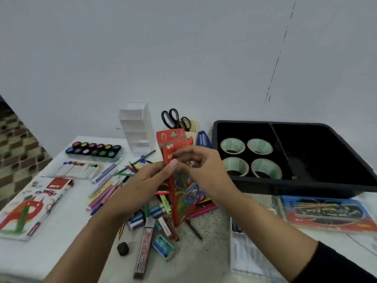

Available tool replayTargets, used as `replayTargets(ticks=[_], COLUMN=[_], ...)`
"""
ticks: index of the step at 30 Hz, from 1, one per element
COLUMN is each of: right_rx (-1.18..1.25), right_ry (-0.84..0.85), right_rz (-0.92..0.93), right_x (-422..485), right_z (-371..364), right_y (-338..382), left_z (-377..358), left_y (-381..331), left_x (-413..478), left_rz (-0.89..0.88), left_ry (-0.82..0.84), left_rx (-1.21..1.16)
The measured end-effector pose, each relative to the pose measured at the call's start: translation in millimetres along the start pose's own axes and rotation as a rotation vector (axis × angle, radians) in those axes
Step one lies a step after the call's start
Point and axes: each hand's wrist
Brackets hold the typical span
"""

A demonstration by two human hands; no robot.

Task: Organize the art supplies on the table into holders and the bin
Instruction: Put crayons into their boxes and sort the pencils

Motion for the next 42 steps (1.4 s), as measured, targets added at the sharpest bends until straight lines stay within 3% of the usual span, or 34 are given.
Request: replayTargets(ticks=[7,12,14,18,21,27,32,42], right_rx=[-0.409,-0.628,-0.678,-1.005,-1.096,-1.234,-1.249,-1.266], right_ry=[0.054,-0.028,0.017,0.377,0.402,0.437,0.354,0.383], right_rz=[-0.03,-0.016,-0.143,-0.506,-0.588,-0.55,-0.45,-0.277], right_x=[39.5,31.1,26.1,21.3,14.3,-1.9,-11.3,-18.3], right_z=[-20.6,-19.1,-16.1,-16.4,-28.0,-40.2,-36.8,-30.1], right_y=[-19.4,-29.3,-30.0,-39.0,-52.1,-65.8,-74.8,-86.4], left_z=[71.4,116.8,132.4,139.0,137.9,137.2,134.4,122.6], left_y=[55.4,85.6,95.7,105.3,109.9,110.4,107.6,105.8], left_x=[14.5,15.8,15.5,17.5,19.7,19.3,16.6,11.1], left_rz=[0.124,0.164,0.155,0.164,0.149,0.153,0.18,0.223], left_ry=[-0.155,-0.224,-0.246,-0.193,-0.142,-0.025,-0.044,-0.077], left_rx=[-0.386,-0.617,-0.652,-0.577,-0.501,-0.406,-0.385,-0.412])
Point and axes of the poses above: each hand's wrist, its own x-axis towards the middle knuckle, its own z-axis out of the back of the hand, y = z × x, and after that the axes turned 13 degrees about y, right-handed
